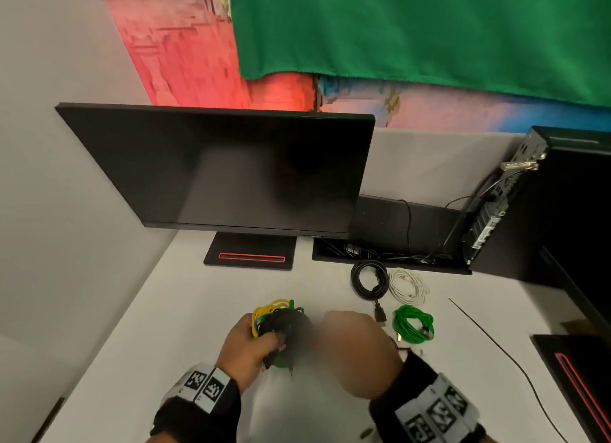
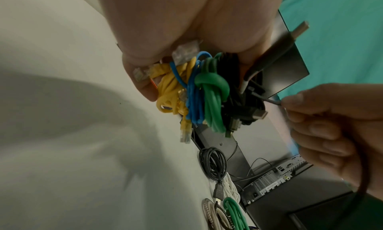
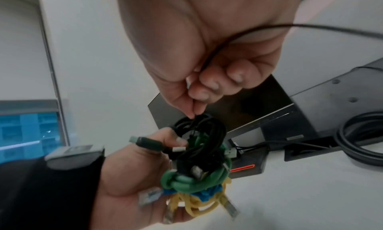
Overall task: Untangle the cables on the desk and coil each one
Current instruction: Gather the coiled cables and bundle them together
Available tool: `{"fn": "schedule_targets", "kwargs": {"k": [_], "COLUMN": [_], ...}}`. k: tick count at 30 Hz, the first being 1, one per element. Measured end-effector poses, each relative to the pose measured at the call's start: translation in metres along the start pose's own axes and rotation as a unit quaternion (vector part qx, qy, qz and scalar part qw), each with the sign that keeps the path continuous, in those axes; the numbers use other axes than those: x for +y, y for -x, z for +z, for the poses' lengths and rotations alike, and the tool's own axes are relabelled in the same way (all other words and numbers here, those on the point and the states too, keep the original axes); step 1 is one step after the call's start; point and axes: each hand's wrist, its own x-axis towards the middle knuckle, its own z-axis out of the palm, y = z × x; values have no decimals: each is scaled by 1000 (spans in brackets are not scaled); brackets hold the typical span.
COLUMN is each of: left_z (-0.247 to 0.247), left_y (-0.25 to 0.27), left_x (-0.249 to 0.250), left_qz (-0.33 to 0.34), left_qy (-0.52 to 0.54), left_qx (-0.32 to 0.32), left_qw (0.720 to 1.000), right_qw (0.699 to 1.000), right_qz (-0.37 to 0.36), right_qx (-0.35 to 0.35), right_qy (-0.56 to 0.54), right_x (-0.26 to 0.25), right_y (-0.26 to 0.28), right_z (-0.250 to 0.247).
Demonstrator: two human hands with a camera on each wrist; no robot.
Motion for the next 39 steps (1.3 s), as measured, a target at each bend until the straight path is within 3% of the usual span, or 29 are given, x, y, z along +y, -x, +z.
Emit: {"fn": "schedule_targets", "kwargs": {"k": [7, 15, 18, 20, 23, 31, 39], "left_z": [-7, -29, -38, -47, -63, -93, -100], "left_y": [1, 3, 3, 2, -3, -10, -16], "left_x": [-3, -8, -14, -21, -28, -43, -59], "left_qz": [8, -33, -99, -132, -145, -168, -139], "left_qy": [-79, -18, 80, 122, 65, 2, -27], "left_qx": [16, -43, -56, -24, -28, -146, -150], "left_qw": [997, 998, 990, 983, 987, 975, 978], "right_qw": [992, 987, 986, 982, 977, 962, 924], "right_qz": [-15, -55, -7, 14, 21, 80, 180], "right_qx": [-32, -79, -144, -187, -208, -243, -325], "right_qy": [120, 129, 80, 13, -29, -99, -90], "right_x": [-27, -24, -15, -6, 0, 3, -3], "right_y": [-21, -36, -45, -49, -53, -58, -64], "right_z": [30, 50, 49, 49, 54, 80, 95]}}
